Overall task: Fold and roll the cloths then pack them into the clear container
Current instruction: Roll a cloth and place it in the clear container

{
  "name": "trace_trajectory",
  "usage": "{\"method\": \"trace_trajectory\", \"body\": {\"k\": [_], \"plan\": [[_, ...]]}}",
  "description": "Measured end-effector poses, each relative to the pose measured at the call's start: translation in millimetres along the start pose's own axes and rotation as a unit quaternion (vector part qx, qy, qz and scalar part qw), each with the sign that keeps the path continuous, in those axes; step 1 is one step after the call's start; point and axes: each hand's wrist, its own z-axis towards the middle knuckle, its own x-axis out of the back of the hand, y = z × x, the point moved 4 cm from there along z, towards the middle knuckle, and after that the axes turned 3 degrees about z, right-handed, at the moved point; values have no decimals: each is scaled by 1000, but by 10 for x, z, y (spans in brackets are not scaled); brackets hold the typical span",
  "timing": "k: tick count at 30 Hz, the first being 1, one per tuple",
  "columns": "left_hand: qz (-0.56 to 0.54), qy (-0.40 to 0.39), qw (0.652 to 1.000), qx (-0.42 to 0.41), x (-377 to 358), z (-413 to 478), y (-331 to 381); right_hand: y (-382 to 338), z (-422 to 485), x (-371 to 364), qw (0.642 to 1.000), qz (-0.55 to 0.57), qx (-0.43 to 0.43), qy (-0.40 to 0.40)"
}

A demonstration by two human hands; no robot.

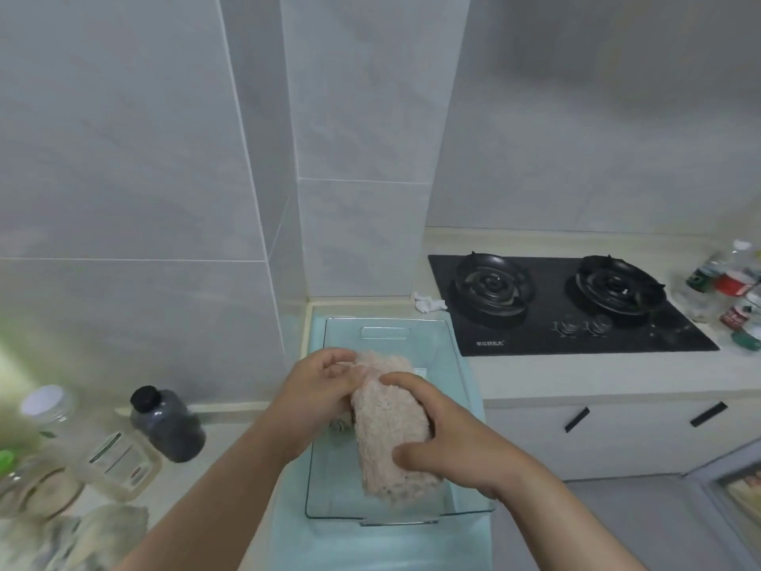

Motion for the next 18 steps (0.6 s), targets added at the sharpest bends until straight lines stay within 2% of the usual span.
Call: {"method": "trace_trajectory", "body": {"k": [3,5,7,11,18], "plan": [[201,82,974,-65,264,118,-263,306,415,96,994,-76,-59,43],[292,86,948,-97,393,146,-480,548,694,176,982,-144,-95,72],[343,54,934,-90,467,183,-718,783,943,221,968,-190,-139,88],[329,-32,942,-55,452,227,-999,1118,1345,211,945,-250,-189,90],[168,-21,986,2,450,240,-1051,1386,1861,267,923,-308,-213,90]]}}
